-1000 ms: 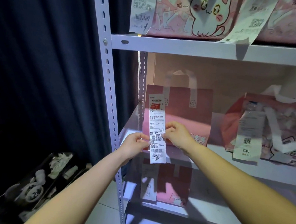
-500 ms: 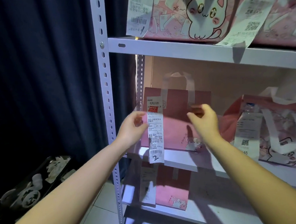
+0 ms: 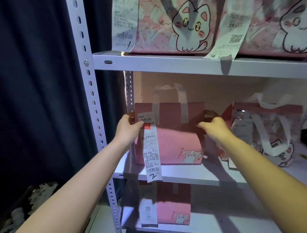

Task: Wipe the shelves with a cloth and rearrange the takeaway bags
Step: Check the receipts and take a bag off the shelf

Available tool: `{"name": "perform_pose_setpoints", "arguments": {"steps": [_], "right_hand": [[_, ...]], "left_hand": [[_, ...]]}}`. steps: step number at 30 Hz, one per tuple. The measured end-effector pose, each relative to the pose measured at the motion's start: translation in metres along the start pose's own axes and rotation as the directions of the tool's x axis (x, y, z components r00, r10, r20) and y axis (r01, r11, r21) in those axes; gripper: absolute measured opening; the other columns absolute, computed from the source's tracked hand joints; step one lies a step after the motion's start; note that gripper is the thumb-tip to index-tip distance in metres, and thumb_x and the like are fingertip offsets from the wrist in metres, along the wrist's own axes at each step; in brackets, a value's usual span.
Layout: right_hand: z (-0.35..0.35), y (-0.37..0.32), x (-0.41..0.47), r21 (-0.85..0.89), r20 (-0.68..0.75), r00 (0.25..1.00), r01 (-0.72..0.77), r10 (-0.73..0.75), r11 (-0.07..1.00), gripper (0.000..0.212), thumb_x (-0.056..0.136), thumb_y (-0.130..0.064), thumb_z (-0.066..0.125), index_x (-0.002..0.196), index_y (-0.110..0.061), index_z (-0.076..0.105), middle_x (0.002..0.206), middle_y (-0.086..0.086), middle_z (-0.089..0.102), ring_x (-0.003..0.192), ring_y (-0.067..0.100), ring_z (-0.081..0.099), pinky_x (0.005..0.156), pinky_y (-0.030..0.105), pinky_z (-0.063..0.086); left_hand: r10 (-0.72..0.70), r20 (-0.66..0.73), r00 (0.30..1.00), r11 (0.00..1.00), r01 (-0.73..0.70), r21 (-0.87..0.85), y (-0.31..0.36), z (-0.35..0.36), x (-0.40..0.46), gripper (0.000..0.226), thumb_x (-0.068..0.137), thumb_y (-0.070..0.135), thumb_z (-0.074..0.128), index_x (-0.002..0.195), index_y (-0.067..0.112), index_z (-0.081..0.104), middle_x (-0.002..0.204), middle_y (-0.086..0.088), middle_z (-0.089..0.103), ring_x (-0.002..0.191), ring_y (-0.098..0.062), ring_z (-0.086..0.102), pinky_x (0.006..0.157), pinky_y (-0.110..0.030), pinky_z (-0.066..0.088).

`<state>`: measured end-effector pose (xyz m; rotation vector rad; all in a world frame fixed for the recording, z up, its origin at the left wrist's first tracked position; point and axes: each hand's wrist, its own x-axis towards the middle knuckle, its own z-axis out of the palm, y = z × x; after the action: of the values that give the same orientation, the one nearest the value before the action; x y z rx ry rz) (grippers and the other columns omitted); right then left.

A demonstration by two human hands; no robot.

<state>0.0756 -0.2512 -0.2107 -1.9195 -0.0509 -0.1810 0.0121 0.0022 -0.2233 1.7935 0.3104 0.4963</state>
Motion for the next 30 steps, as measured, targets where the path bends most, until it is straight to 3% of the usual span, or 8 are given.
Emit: {"name": "perform_pose_setpoints", "arguments": {"steps": [2,6,11,16,18,23,27,30], "right_hand": [[-0.005,-0.001,-0.007,0.038,0.001,0.999,0.034,-0.034,0.999,0.016,0.08,0.0,0.067,0.082,-0.016,0.064,0.071,-0.003,0.062,0.069,0.014,0.057,0.05,0.009,0.04],[-0.021,0.002,-0.031,0.094,-0.011,0.997,0.071,-0.07,0.993,0.026,0.084,0.004,0.063,0.081,-0.018,0.05,0.071,0.001,0.058,0.062,0.008,0.054,0.054,0.017,0.04],[-0.063,0.005,-0.076,0.14,-0.024,0.996,0.083,-0.081,0.987,0.025,0.085,0.002,0.062,0.103,-0.014,0.06,0.08,0.001,0.068,0.061,-0.002,0.064,0.052,0.01,0.045],[-0.126,0.01,-0.12,0.153,-0.061,0.996,0.073,-0.064,0.986,0.017,0.086,-0.003,0.065,0.095,-0.017,0.062,0.081,0.0,0.07,0.068,0.007,0.067,0.054,0.013,0.048],[-0.153,0.017,-0.139,0.139,-0.057,0.997,0.068,-0.061,0.988,0.016,0.085,-0.004,0.066,0.092,-0.018,0.064,0.077,0.0,0.072,0.071,0.012,0.067,0.062,0.02,0.053],[-0.228,0.05,-0.197,0.105,-0.098,0.994,0.054,-0.043,0.993,0.013,0.082,-0.004,0.069,0.083,-0.016,0.063,0.068,-0.001,0.071,0.069,0.011,0.068,0.063,0.016,0.055],[-0.295,0.088,-0.251,0.115,-0.167,0.986,-0.001,0.02,0.993,0.012,0.09,-0.008,0.061,0.082,-0.017,0.061,0.058,-0.009,0.065,0.06,0.003,0.062,0.063,0.019,0.052],[-0.346,0.122,-0.292,0.149,-0.298,0.949,-0.064,0.106,0.987,0.011,0.095,-0.019,0.056,0.087,-0.021,0.064,0.071,-0.007,0.068,0.065,0.006,0.062,0.064,0.026,0.05]], "left_hand": [[0.02,-0.01,1.0,1.0,-0.02,-0.012,-0.003,-0.003,-0.004,0.021,0.089,0.018,0.064,0.109,0.015,0.057,0.107,0.0,0.067,0.098,-0.017,0.064,0.082,-0.027,0.048],[0.096,-0.033,0.995,0.994,-0.098,-0.047,0.004,-0.003,-0.025,0.009,0.09,0.025,0.063,0.095,0.019,0.059,0.093,-0.002,0.069,0.089,-0.023,0.068,0.081,-0.04,0.056],[0.153,0.035,0.988,0.978,-0.146,-0.146,0.027,0.006,-0.068,0.009,0.088,0.018,0.063,0.095,0.013,0.06,0.089,-0.01,0.07,0.083,-0.029,0.069,0.073,-0.048,0.058],[0.251,0.101,0.963,0.966,-0.243,-0.089,0.048,0.023,-0.109,0.005,0.084,0.015,0.067,0.086,0.014,0.063,0.084,-0.003,0.069,0.078,-0.021,0.068,0.066,-0.038,0.057],[0.245,0.148,0.958,0.967,-0.231,-0.105,0.052,0.036,-0.129,0.006,0.083,0.013,0.066,0.085,0.016,0.062,0.081,-0.001,0.069,0.073,-0.014,0.066,0.062,-0.029,0.053],[0.198,0.298,0.934,0.974,-0.153,-0.168,0.056,0.084,-0.187,0.011,0.084,0.007,0.066,0.089,0.015,0.06,0.078,0.002,0.069,0.066,-0.006,0.065,0.053,-0.015,0.047],[0.111,0.514,0.851,0.993,-0.073,-0.094,0.062,0.138,-0.243,0.014,0.085,0.011,0.068,0.094,0.012,0.057,0.083,-0.005,0.071,0.067,-0.01,0.068,0.056,-0.021,0.051],[0.037,0.68,0.732,0.997,-0.07,0.021,0.065,0.184,-0.285,0.022,0.085,0.015,0.069,0.098,0.003,0.057,0.088,-0.014,0.072,0.082,-0.027,0.07,0.077,-0.038,0.057]]}}
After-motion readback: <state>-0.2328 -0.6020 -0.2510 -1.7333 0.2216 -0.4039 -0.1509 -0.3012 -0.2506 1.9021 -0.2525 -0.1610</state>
